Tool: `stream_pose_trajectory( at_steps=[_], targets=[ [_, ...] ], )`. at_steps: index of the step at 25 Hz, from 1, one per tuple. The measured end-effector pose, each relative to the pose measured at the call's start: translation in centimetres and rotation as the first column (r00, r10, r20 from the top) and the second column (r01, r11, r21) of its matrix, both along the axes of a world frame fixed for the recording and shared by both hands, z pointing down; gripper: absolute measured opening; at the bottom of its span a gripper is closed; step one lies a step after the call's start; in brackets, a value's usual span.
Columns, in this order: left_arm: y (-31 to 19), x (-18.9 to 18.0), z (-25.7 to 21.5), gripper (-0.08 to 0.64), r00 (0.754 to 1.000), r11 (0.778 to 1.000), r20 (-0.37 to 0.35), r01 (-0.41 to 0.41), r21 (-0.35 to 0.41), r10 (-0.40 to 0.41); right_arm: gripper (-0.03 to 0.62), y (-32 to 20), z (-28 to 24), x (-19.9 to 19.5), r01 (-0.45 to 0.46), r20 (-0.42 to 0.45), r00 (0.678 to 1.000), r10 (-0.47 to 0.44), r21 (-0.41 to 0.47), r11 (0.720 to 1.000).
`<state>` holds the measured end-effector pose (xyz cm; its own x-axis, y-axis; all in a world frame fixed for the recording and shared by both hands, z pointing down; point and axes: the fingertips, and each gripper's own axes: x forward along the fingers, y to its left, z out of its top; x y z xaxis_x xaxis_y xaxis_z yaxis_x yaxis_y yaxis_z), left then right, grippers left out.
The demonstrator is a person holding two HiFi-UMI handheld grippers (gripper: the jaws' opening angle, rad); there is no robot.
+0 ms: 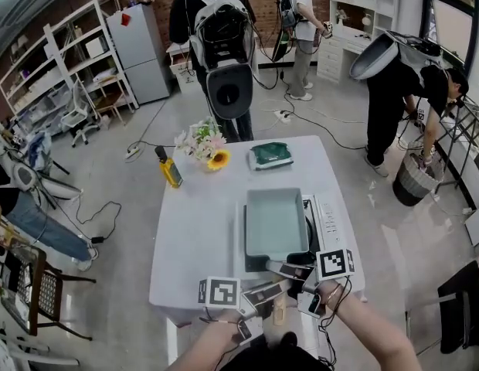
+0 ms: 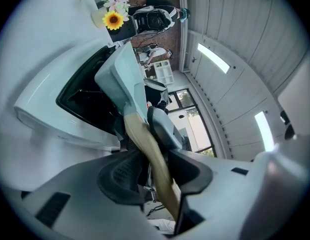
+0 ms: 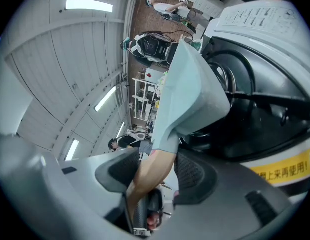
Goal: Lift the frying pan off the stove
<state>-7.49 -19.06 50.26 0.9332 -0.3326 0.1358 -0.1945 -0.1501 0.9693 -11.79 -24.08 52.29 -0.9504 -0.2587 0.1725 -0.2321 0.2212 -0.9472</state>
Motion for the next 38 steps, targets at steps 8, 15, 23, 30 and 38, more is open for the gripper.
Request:
stream_pose_trajectory(
  at_steps=[8, 15, 23, 30, 38],
  targets=[
    [0.0, 0.4, -0.1, 0.15, 0.999, 1.0, -0.031, -0.023, -0.014, 0.023, 0.217, -0.1, 0.0, 0.1, -0.005, 0.006, 1.0, 0.005, 0.005, 1.0],
    [0.5, 0.2, 0.4, 0.141, 0.999, 0.999, 0.008, -0.037, 0.014, 0.037, 0.213, 0.3, 0.2, 0.0, -0.005, -0.006, 1.0, 0.005, 0.029, 1.0],
    [1.3, 0.1, 0.3, 0.144, 0.998, 0.996, 0.012, -0.058, 0.072, 0.057, 0.213, 0.9, 0.1, -0.5, 0.005, -0.032, 0.999, -0.001, 0.099, 0.995],
    [1.3, 0.9, -1.8, 0.146, 0.997, 0.988, 0.04, -0.069, 0.136, 0.064, 0.201, 0.8, -2.6, 0.0, -0.001, -0.006, 1.0, 0.002, 0.156, 0.988],
    [1.3, 0.9, -3.8, 0.152, 0.992, 0.97, 0.103, -0.089, 0.225, 0.067, 0.201, 0.7, -5.6, 0.1, -0.032, 0.057, 0.998, 0.019, 0.242, 0.97]
  ],
)
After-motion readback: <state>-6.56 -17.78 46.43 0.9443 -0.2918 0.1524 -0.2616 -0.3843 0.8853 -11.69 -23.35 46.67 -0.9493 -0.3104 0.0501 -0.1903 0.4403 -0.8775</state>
